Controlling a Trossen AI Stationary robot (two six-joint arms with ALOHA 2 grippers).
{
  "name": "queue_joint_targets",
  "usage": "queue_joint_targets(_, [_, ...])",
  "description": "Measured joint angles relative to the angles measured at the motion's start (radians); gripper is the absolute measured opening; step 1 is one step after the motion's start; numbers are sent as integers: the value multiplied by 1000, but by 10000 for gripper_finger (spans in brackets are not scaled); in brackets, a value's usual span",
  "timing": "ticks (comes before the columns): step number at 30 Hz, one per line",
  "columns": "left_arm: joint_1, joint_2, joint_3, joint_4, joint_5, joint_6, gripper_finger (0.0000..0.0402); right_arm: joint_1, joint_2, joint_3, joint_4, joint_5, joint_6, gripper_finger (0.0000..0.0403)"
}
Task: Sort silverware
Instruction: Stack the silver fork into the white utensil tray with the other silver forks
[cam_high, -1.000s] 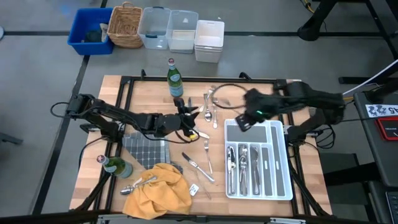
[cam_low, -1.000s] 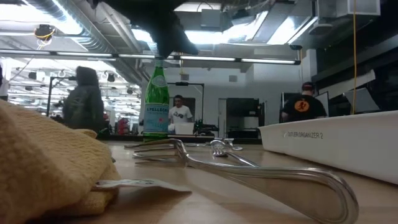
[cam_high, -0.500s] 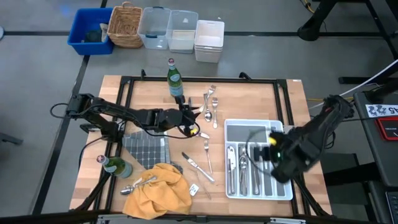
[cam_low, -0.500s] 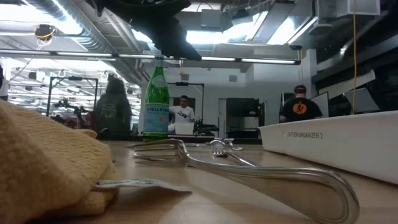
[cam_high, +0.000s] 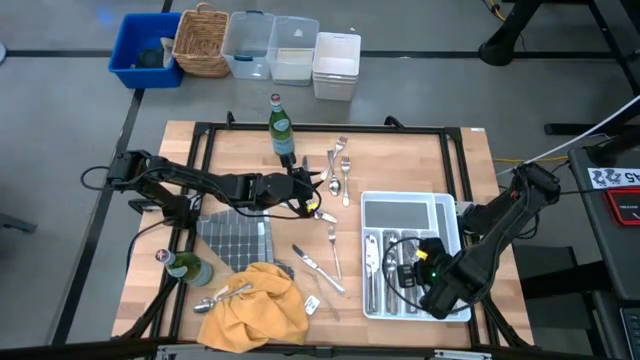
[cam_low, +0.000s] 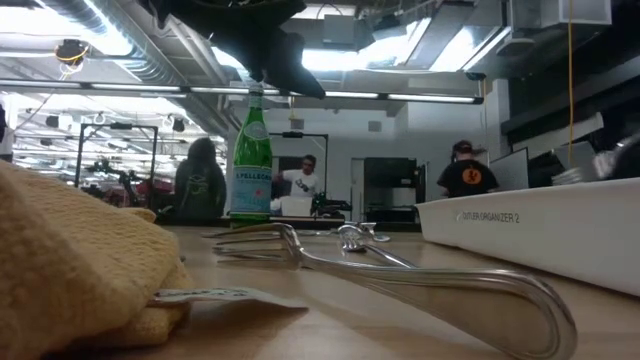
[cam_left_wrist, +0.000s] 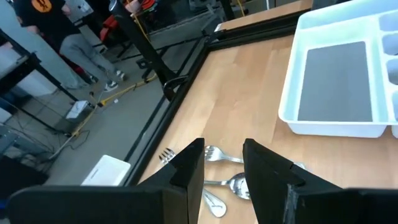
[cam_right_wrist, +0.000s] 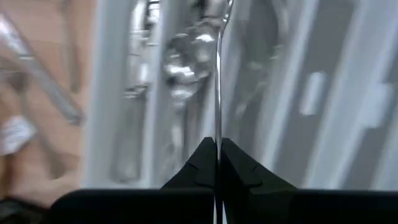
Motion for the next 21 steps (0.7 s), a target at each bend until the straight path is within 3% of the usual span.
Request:
queue_joint_targets(6, [0, 0, 0, 1, 0, -39, 100, 22, 37, 0, -60, -116, 11, 5])
queue_joint_targets(21, [0, 0, 0, 1, 0, -71, 100, 28, 204, 0, -25, -129, -1, 11])
